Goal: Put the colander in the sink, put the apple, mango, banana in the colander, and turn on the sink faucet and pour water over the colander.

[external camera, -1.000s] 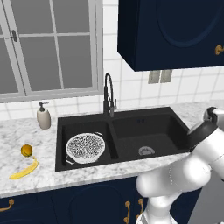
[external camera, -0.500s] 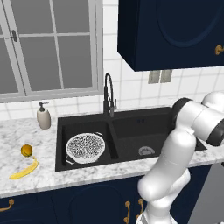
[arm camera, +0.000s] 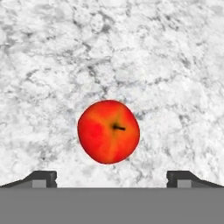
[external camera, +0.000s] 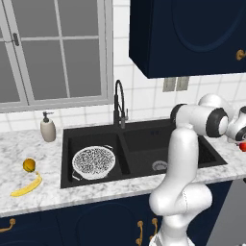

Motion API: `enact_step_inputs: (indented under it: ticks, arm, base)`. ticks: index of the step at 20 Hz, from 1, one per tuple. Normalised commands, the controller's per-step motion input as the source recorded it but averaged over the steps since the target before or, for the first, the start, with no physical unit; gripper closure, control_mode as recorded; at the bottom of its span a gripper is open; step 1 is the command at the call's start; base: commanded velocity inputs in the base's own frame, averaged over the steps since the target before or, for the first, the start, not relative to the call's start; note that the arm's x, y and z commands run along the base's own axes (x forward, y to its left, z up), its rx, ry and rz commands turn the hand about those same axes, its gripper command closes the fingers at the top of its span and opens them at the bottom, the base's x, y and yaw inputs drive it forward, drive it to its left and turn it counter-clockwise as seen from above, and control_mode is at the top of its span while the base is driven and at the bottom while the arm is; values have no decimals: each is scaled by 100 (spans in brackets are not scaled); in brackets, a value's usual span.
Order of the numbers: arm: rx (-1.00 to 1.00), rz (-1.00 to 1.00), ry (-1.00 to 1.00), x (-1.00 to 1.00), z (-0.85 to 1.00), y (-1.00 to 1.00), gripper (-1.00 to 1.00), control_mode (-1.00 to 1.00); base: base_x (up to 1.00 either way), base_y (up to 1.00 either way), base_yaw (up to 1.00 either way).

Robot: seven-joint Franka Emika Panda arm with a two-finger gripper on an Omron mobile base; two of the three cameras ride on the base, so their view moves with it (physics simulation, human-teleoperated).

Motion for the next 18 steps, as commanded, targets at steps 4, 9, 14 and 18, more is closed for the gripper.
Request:
enact_step_inputs:
  ticks: [4, 9, 14, 18]
  arm:
    - [2, -7, 11, 33, 0, -35, -100, -100]
    - [10, -6, 6, 25, -1, -13, -100, -100]
    - [14, -4, 4, 19, -4, 0, -100, -100]
    - [9, -6, 0, 6, -14, 2, -100, -100]
  base:
    - [0, 0, 0]
    - [0, 0, 0]
    - [0, 0, 0]
    - [0, 0, 0]
